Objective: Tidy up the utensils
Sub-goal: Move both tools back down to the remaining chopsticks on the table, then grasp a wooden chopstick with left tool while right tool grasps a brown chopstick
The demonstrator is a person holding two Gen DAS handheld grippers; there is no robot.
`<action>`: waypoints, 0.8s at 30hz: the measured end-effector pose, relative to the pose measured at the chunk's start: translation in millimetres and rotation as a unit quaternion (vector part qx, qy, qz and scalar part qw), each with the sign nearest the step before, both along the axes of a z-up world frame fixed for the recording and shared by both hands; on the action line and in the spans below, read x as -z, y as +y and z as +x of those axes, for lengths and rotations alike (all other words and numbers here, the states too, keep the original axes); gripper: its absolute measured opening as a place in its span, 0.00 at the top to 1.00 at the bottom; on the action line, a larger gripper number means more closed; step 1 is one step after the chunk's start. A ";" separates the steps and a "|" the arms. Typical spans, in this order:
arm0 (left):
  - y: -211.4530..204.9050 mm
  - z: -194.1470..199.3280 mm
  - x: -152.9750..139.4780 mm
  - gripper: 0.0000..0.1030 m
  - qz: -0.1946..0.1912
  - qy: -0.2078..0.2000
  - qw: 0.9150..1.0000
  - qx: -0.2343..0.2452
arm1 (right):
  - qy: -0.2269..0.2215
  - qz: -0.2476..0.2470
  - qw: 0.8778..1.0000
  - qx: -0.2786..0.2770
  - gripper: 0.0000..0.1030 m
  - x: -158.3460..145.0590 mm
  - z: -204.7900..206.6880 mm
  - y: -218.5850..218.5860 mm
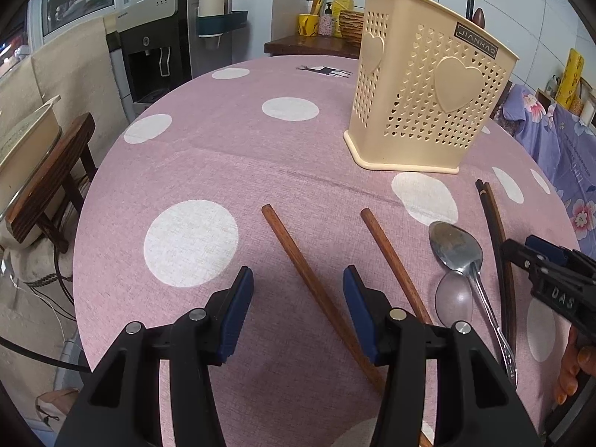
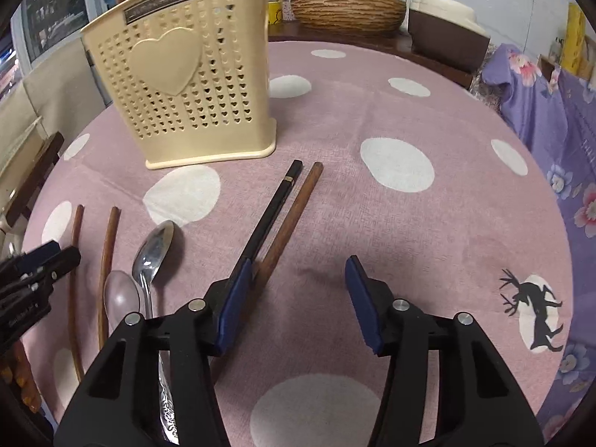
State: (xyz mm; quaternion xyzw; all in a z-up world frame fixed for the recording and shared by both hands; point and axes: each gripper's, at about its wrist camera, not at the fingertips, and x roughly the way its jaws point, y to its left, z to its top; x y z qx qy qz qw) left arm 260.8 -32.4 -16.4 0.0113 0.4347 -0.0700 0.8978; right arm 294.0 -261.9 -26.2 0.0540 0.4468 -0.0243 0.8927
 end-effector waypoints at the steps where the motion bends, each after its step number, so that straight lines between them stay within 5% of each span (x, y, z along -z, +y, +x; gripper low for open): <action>1: 0.4 -0.3 0.1 0.52 0.000 -0.001 1.000 0.001 | 0.001 0.003 1.000 0.003 0.53 0.6 2.1 -3.3; 8: -6.7 7.3 0.1 0.56 0.008 0.002 1.000 0.010 | 0.009 0.006 1.000 0.009 0.65 -1.3 26.2 -6.7; 15: -20.5 18.5 1.0 0.71 0.027 -0.005 0.999 0.022 | 0.015 0.018 0.999 0.025 0.86 -2.7 47.9 -5.3; 19: -25.8 27.3 0.0 0.85 0.026 0.000 0.999 0.031 | 0.018 0.032 0.999 0.034 0.89 -3.3 59.6 -5.3; 24: -19.7 38.7 -1.3 0.88 0.000 0.017 0.999 0.041 | 0.012 0.033 0.999 0.028 0.90 -3.1 59.6 -2.4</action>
